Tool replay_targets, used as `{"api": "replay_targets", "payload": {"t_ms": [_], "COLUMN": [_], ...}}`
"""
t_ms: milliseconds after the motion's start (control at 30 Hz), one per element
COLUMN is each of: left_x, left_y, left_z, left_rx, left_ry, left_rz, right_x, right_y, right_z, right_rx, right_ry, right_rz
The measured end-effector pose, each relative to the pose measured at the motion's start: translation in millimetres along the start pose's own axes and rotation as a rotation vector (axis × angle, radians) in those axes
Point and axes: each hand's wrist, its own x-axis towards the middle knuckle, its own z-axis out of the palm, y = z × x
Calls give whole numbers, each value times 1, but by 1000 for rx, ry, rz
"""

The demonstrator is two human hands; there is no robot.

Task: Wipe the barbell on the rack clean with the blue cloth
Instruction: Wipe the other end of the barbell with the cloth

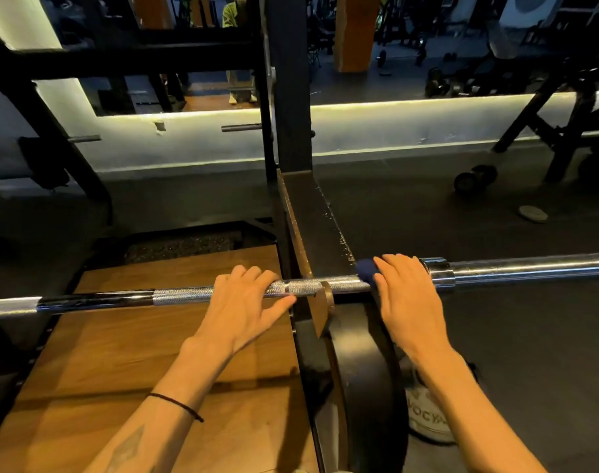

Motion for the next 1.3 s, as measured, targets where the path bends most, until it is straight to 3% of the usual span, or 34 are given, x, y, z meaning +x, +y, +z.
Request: {"api": "replay_targets", "payload": {"t_ms": [167, 233, 333, 500, 600, 667, 767, 867, 967, 1033, 1100, 1200, 1233, 1300], "left_x": [-3, -1, 2, 10, 18, 22, 26, 26, 21, 16, 9, -3, -8, -16], "left_y": [4, 1, -5, -8, -6, -5, -4, -3, 0, 3, 3, 0, -1, 0], "left_z": [2, 3, 6, 6, -2, -7, -13, -15, -15, -11, -3, 6, 8, 12], "left_rx": [-20, -23, -6, -127, -119, -105, -120, -142, -155, -150, -106, -84, -82, -92], "left_ry": [-2, 20, 62, 84, -23, -139, -243, -284, -214, -123, -30, 51, 70, 94], "left_rz": [-44, -34, 10, -8, -55, -92, -135, -173, -187, -161, -99, -40, -14, 22], "right_x": [0, -4, -4, -8, -7, -10, -6, 0, -1, -4, -11, -12, -11, -13], "right_y": [-30, -50, -45, -4, -36, -55, -48, -23, -19, -37, -51, -29, -15, 5], "right_z": [21, 29, 27, 18, 32, 39, 25, 11, 19, 32, 38, 25, 21, 13], "right_rx": [65, 126, 13, -79, -5, 113, 82, 29, -74, -10, 74, -36, -82, -77], "right_ry": [-35, -88, -165, -9, 54, 11, -68, 38, 69, 102, 83, -55, -67, -23], "right_rz": [139, -10, -202, 114, 184, 13, -211, -95, 199, 250, 55, -282, -310, -174]}}
